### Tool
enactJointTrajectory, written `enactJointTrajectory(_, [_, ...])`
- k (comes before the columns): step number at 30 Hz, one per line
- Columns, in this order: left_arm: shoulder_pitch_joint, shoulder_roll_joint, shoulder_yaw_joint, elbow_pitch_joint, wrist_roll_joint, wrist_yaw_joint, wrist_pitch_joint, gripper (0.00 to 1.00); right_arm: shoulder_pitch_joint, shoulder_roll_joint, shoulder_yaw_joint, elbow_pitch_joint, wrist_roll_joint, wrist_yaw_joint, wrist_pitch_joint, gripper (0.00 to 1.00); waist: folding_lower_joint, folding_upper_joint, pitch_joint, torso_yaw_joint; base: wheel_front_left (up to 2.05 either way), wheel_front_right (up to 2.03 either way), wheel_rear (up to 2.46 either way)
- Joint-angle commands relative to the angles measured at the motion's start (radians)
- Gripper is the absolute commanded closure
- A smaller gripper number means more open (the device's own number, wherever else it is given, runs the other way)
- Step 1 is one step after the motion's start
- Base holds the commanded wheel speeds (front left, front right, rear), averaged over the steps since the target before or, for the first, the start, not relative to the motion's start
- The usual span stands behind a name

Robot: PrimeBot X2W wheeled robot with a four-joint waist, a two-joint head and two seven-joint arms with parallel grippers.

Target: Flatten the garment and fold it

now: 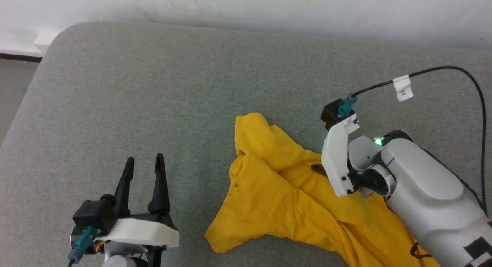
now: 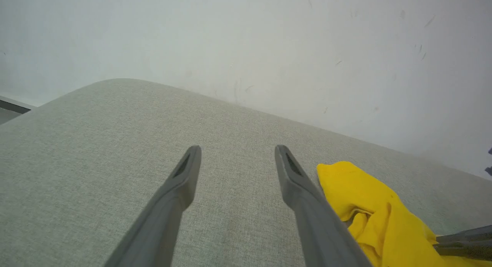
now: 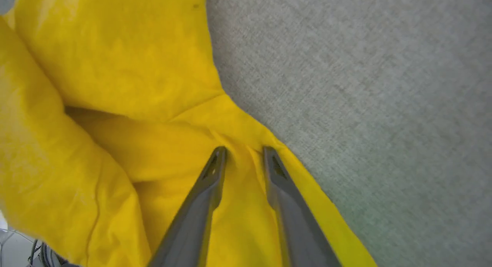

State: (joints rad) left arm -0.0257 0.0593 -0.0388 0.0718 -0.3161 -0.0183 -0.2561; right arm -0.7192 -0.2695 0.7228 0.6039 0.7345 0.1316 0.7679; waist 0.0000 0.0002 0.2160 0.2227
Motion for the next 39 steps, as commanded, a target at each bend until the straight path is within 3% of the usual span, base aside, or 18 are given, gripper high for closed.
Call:
enactJointTrajectory(1, [-0.006,-0.005,0.004,0.001,-0.005,-0.006,-0.005,0.00,0.031,0.000,0.022,0.027,0.012,-0.001,0.002,1.00,0.0000,-0.0002,-0.002,-0.003,0.00,0.00,0.00])
enactJointTrajectory(4, [0.004,-0.006,0.016,-0.003,-0.004,-0.003,-0.006,0.00,0.003,-0.020,0.009,-0.004,0.027,-0.001,-0.103,1.00,0.0000,-0.0002,-0.013,-0.020,0.00,0.00,0.00])
enactJointTrajectory(9, [0.021,-0.007,0.027,-0.006,0.003,-0.003,-0.006,0.00,0.018,-0.092,-0.115,-0.064,0.030,-0.001,-0.305,1.00,0.0000,-0.0002,-0.042,-0.057,0.00,0.00,0.00])
enactJointTrajectory(16, [0.050,-0.008,0.037,-0.013,0.016,-0.003,-0.006,0.00,0.285,-0.188,-0.481,-0.137,-0.030,-0.001,-0.474,1.00,0.0000,-0.0002,-0.065,-0.115,0.00,0.00,0.00])
enactJointTrajectory(19, [0.058,-0.008,0.041,-0.014,0.019,-0.003,-0.006,0.00,0.468,-0.161,-0.662,-0.176,-0.082,-0.001,-0.488,1.00,0.0000,-0.0002,-0.071,-0.132,0.00,0.00,0.00])
enactJointTrajectory(24, [0.064,-0.008,0.045,-0.013,0.027,-0.007,-0.006,0.00,0.736,-0.003,-0.865,-0.319,-0.207,-0.001,-0.418,1.00,0.0000,-0.0002,-0.073,-0.153,0.00,0.00,0.00])
enactJointTrajectory(25, [0.063,-0.007,0.045,-0.011,0.027,-0.009,-0.006,0.00,0.769,0.031,-0.887,-0.355,-0.234,-0.001,-0.406,0.80,0.0000,-0.0002,-0.073,-0.156,0.00,0.00,0.00])
enactJointTrajectory(26, [0.062,-0.007,0.044,-0.007,0.028,-0.011,-0.006,0.00,0.794,0.067,-0.908,-0.394,-0.254,-0.001,-0.403,0.43,0.0000,-0.0002,-0.073,-0.157,0.00,0.00,0.00])
enactJointTrajectory(27, [0.061,-0.007,0.043,-0.004,0.029,-0.011,-0.006,0.00,0.813,0.097,-0.925,-0.432,-0.277,-0.001,-0.404,0.00,0.0000,-0.0002,-0.074,-0.159,0.00,0.00,0.00])
enactJointTrajectory(33, [0.061,-0.004,0.035,0.014,0.037,-0.011,-0.006,0.00,0.836,0.193,-0.988,-0.634,-0.407,-0.001,-0.546,0.00,0.0000,-0.0002,-0.088,-0.166,0.00,0.00,0.00])
enactJointTrajectory(39, [0.072,0.003,0.030,0.027,0.042,-0.004,0.000,0.00,0.843,0.216,-0.937,-0.741,-0.485,-0.001,-0.679,0.00,0.0000,-0.0002,-0.115,-0.166,0.00,0.00,0.00])
